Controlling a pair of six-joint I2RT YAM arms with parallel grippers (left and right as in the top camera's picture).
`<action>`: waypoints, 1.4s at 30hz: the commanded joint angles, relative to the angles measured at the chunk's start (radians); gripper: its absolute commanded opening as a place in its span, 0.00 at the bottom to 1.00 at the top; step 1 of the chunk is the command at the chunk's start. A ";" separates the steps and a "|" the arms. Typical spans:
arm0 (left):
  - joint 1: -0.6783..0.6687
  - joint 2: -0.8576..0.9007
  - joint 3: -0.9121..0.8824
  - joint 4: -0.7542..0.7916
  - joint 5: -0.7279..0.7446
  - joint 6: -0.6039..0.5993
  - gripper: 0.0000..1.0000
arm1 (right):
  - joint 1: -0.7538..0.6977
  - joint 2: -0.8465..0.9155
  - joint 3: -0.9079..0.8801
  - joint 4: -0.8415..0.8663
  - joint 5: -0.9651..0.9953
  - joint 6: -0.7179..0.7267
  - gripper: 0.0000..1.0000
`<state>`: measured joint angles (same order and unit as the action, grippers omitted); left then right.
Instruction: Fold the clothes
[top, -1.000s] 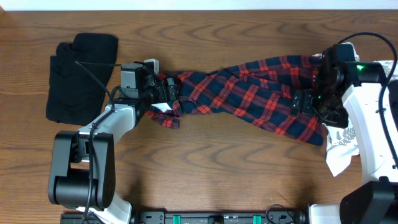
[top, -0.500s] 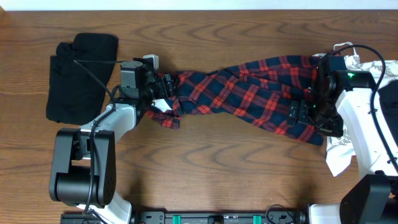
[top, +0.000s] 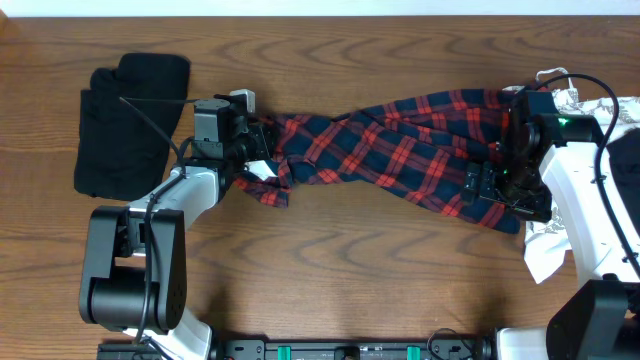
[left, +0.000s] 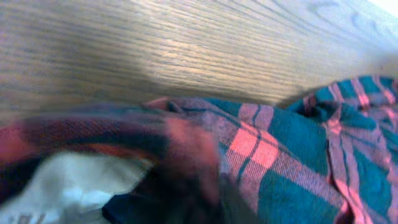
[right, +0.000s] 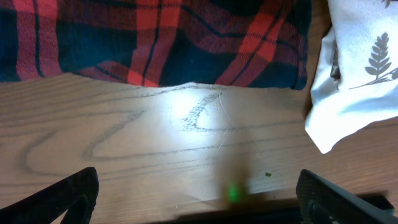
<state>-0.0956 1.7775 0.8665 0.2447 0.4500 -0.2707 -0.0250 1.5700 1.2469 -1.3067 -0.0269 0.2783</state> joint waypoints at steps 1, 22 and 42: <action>-0.003 0.005 0.021 0.017 0.010 0.006 0.06 | -0.007 0.003 -0.005 -0.004 -0.005 0.013 0.98; -0.003 -0.391 0.021 0.051 -0.152 0.004 0.06 | 0.058 0.003 -0.005 -0.045 -0.008 -0.031 0.89; -0.003 -0.392 0.021 -0.027 -0.153 0.003 0.06 | 0.194 0.003 -0.232 0.267 -0.092 0.004 0.93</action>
<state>-0.1009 1.3968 0.8665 0.2169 0.3069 -0.2661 0.1749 1.5707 1.0237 -1.0828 -0.0471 0.3271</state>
